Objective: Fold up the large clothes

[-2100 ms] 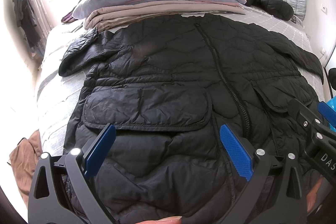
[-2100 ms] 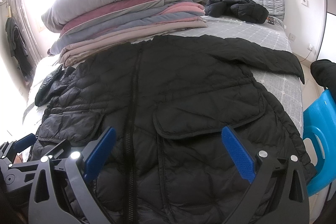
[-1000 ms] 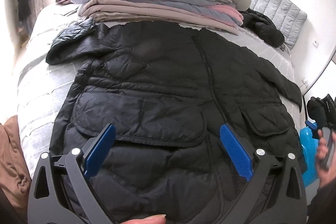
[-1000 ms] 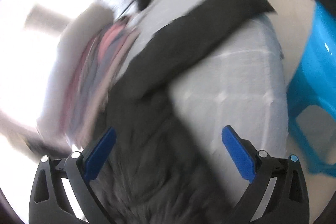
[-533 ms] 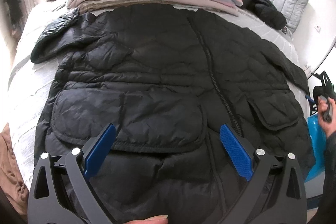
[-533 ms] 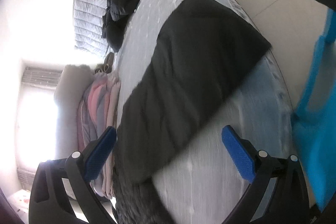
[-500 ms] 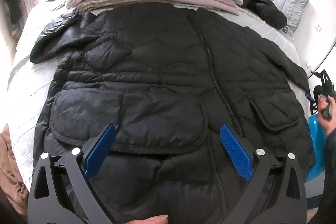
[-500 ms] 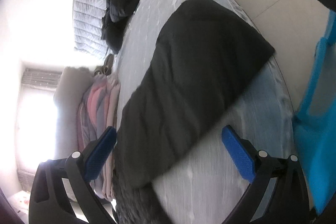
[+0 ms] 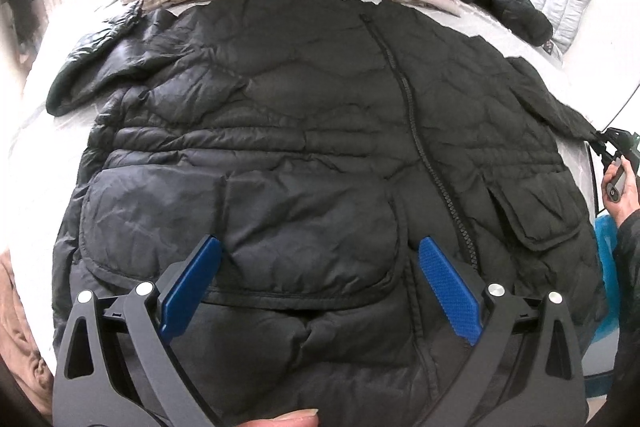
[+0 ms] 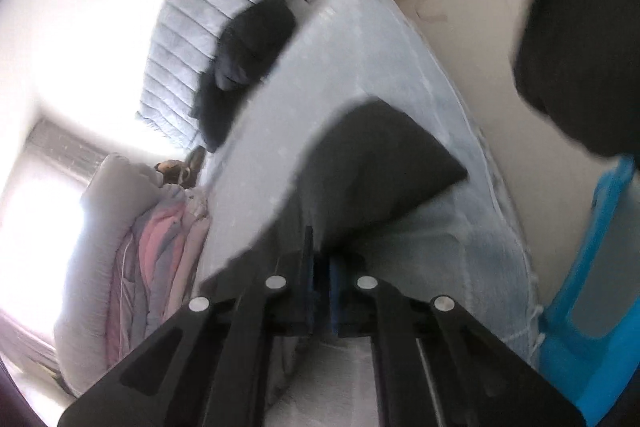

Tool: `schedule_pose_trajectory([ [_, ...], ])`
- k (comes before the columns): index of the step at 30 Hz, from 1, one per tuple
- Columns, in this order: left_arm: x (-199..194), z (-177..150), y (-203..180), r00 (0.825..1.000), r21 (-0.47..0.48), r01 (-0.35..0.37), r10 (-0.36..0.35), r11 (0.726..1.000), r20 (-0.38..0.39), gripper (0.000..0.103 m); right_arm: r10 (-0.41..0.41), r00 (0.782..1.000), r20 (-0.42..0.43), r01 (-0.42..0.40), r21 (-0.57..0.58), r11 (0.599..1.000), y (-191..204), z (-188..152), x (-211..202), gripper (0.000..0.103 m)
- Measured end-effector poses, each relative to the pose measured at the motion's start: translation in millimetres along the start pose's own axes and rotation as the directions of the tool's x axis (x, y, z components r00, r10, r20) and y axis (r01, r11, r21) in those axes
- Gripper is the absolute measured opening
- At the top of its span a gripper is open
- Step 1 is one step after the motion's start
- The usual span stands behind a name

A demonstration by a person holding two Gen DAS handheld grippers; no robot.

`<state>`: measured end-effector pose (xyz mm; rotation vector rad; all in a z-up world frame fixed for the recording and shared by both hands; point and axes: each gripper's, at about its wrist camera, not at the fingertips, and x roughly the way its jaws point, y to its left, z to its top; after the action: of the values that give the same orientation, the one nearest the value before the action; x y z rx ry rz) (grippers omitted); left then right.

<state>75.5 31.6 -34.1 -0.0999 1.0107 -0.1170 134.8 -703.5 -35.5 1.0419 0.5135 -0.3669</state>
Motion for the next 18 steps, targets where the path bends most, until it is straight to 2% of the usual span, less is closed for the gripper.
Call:
schedule_pose_trajectory([
  [2, -4, 1, 5, 1.000, -0.015, 0.004, -0.004, 1.000, 0.008, 0.096, 0.020, 0.999, 0.051, -0.017, -0.061, 0.998, 26, -1, -14, 0.006],
  [5, -13, 3, 12, 0.999, -0.039, 0.011, -0.009, 0.999, 0.032, 0.096, 0.079, 0.993, 0.093, -0.060, -0.196, 0.979, 86, -10, -33, 0.006],
  [9, -26, 5, 25, 0.998, -0.076, 0.026, -0.022, 0.997, 0.060, 0.096, 0.205, 0.976, 0.074, -0.161, -0.390, 0.906, 188, -42, -53, 0.006],
  [10, -29, 5, 27, 0.997, -0.084, 0.031, -0.025, 0.996, 0.066, 0.096, 0.240, 0.970, 0.048, -0.195, -0.444, 0.875, 220, -59, -54, 0.006],
  [13, -40, 4, 36, 0.995, -0.105, 0.049, -0.040, 0.993, 0.086, 0.096, 0.297, 0.954, -0.032, -0.265, -0.546, 0.795, 285, -112, -48, 0.006],
  [14, -45, 4, 40, 0.994, -0.110, 0.055, -0.044, 0.992, 0.096, 0.096, 0.310, 0.947, -0.079, -0.296, -0.587, 0.754, 310, -142, -40, 0.006],
  [16, -51, 3, 46, 0.993, -0.116, 0.061, -0.048, 0.991, 0.107, 0.096, 0.311, 0.940, -0.143, -0.328, -0.634, 0.700, 338, -187, -26, 0.006],
  [18, -58, 2, 54, 0.992, -0.129, 0.070, -0.055, 0.989, 0.117, 0.096, 0.286, 0.928, -0.238, -0.370, -0.672, 0.641, 360, -250, 2, 0.006],
])
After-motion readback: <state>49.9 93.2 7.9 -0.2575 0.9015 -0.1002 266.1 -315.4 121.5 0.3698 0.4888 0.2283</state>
